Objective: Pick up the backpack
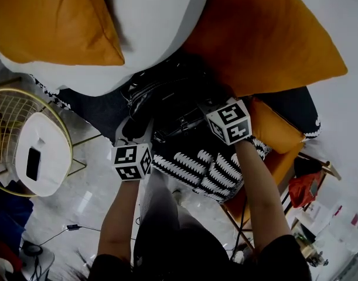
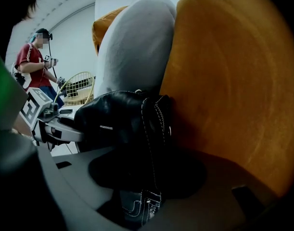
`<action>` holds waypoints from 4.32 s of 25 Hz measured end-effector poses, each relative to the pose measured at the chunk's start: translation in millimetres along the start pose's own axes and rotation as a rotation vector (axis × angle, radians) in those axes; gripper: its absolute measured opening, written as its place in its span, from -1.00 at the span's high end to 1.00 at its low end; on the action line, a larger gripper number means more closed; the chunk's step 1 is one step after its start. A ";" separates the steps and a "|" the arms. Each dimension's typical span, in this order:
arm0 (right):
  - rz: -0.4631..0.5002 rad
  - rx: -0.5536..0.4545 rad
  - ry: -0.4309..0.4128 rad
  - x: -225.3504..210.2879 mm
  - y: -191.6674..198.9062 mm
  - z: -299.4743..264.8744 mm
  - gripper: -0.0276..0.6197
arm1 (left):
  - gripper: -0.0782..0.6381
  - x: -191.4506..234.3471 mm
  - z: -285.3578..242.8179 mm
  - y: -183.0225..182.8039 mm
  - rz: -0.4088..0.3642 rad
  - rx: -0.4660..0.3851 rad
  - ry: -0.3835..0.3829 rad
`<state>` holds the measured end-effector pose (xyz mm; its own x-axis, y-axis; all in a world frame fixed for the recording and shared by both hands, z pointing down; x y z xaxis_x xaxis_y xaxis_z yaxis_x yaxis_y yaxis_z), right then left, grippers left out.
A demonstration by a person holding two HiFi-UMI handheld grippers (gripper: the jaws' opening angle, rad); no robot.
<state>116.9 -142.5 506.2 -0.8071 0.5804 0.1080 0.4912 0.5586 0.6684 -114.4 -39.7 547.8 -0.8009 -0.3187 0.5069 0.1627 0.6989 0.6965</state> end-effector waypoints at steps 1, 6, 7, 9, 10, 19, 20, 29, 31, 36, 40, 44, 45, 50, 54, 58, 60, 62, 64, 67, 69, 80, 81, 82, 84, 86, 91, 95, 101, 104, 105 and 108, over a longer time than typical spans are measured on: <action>0.004 0.004 0.001 2.5 0.6 2.5 0.31 | 0.16 0.2 -1.0 -0.2 0.004 0.004 -0.001; -0.022 0.006 0.032 14.3 7.4 13.8 0.59 | 0.24 -3.2 0.2 -1.2 -0.001 0.028 -0.006; -0.031 0.004 0.038 15.2 9.0 17.1 0.60 | 0.25 -5.9 1.7 -1.0 -0.006 0.031 -0.005; -0.041 -0.003 0.052 16.6 11.5 25.2 0.61 | 0.29 -12.6 5.5 -1.2 -0.025 0.038 -0.002; -0.041 -0.008 0.057 17.4 12.5 30.1 0.62 | 0.31 -16.6 7.9 -1.8 -0.039 0.044 -0.002; -0.065 -0.020 0.072 27.9 28.2 83.6 0.78 | 0.55 -61.0 33.8 -8.4 -0.102 0.089 0.008; -0.078 -0.021 0.074 28.1 31.6 90.7 0.79 | 0.58 -68.0 36.5 -9.9 -0.108 0.086 0.009; -0.154 -0.065 0.079 43.7 49.2 170.5 0.82 | 0.65 -119.8 78.0 -25.0 -0.223 0.091 0.031; -0.169 -0.075 0.083 43.4 51.2 191.4 0.82 | 0.65 -136.7 87.8 -27.4 -0.239 0.092 0.040; -0.202 -0.116 0.118 46.6 47.4 238.6 0.82 | 0.65 -168.5 111.8 -41.6 -0.282 0.071 0.072; -0.215 -0.161 0.155 47.0 38.1 274.7 0.83 | 0.66 -192.1 130.5 -59.5 -0.338 0.058 0.109; -0.235 -0.206 0.195 43.1 29.1 308.4 0.82 | 0.66 -217.6 145.7 -78.1 -0.400 0.048 0.154; -0.245 -0.217 0.204 42.4 26.9 316.1 0.82 | 0.66 -223.1 149.2 -83.2 -0.417 0.047 0.168; -0.281 -0.278 0.238 46.2 14.3 356.0 0.82 | 0.67 -248.0 171.8 -111.3 -0.506 0.035 0.228; -0.289 -0.333 0.270 48.5 0.6 383.2 0.82 | 0.67 -262.9 186.6 -130.6 -0.544 -0.013 0.253; -0.301 -0.380 0.306 48.1 -11.7 404.5 0.82 | 0.68 -275.4 196.5 -146.3 -0.579 -0.051 0.277; -0.305 -0.398 0.323 47.4 -16.2 415.0 0.83 | 0.68 -282.7 200.3 -153.0 -0.594 -0.070 0.287; -0.309 -0.417 0.340 45.9 -19.6 426.3 0.83 | 0.68 -291.5 203.6 -159.8 -0.612 -0.092 0.299; -0.317 -0.437 0.360 43.9 -21.7 438.1 0.83 | 0.68 -301.7 207.1 -165.4 -0.628 -0.120 0.314; -0.334 -0.475 0.396 42.4 -24.2 457.9 0.83 | 0.68 -318.0 215.6 -170.4 -0.646 -0.166 0.340; -0.335 -0.509 0.419 41.9 -26.8 471.7 0.83 | 0.68 -328.5 222.2 -174.3 -0.661 -0.195 0.356; -0.373 -0.597 0.501 43.3 -24.4 528.4 0.84 | 0.68 -374.6 246.3 -184.1 -0.730 -0.288 0.438; -0.378 -0.603 0.506 44.0 -23.3 531.6 0.84 | 0.68 -377.3 248.0 -183.9 -0.737 -0.290 0.443; -0.383 -0.609 0.512 44.6 -22.2 534.8 0.84 | 0.68 -380.0 249.3 -183.9 -0.744 -0.293 0.448; -0.390 -0.617 0.525 45.2 -19.7 541.4 0.84 | 0.68 -385.9 251.1 -183.6 -0.755 -0.298 0.459; -0.396 -0.622 0.536 45.4 -14.6 548.8 0.84 | 0.68 -393.0 252.3 -180.9 -0.762 -0.300 0.472; -0.412 -0.638 0.565 47.0 -3.7 563.6 0.84 | 0.68 -407.1 255.1 -175.4 -0.775 -0.304 0.504; -0.429 -0.646 0.577 47.4 4.3 570.9 0.84 | 0.68 -414.2 254.8 -171.0 -0.791 -0.305 0.525; -0.436 -0.633 0.586 46.3 10.2 572.7 0.84 | 0.68 -417.1 251.3 -166.7 -0.793 -0.291 0.542; -0.443 -0.631 0.581 46.1 12.4 571.1 0.85 | 0.68 -416.6 249.5 -165.9 -0.794 -0.283 0.544; -0.447 -0.630 0.579 45.9 13.3 570.3 0.85 | 0.68 -416.5 248.6 -166.2 -0.792 -0.279 0.545; -0.460 -0.626 0.574 45.5 16.8 567.9 0.85 | 0.68 -416.3 245.3 -166.2 -0.786 -0.263 0.548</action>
<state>274.5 229.8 104.3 -0.9958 -0.0870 -0.0300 -0.0426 0.1459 0.9884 50.7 133.9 96.4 -0.3697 -0.9287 -0.0282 -0.1245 0.0194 0.9920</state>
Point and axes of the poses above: the fingertips, and each gripper's own axes: z backward along the fingers, x to its left, y out of its underside, the point moved 9 cm from there along z, backward along the fingers, and after that the axes turned 12 degrees about y, right-handed, at the moved point
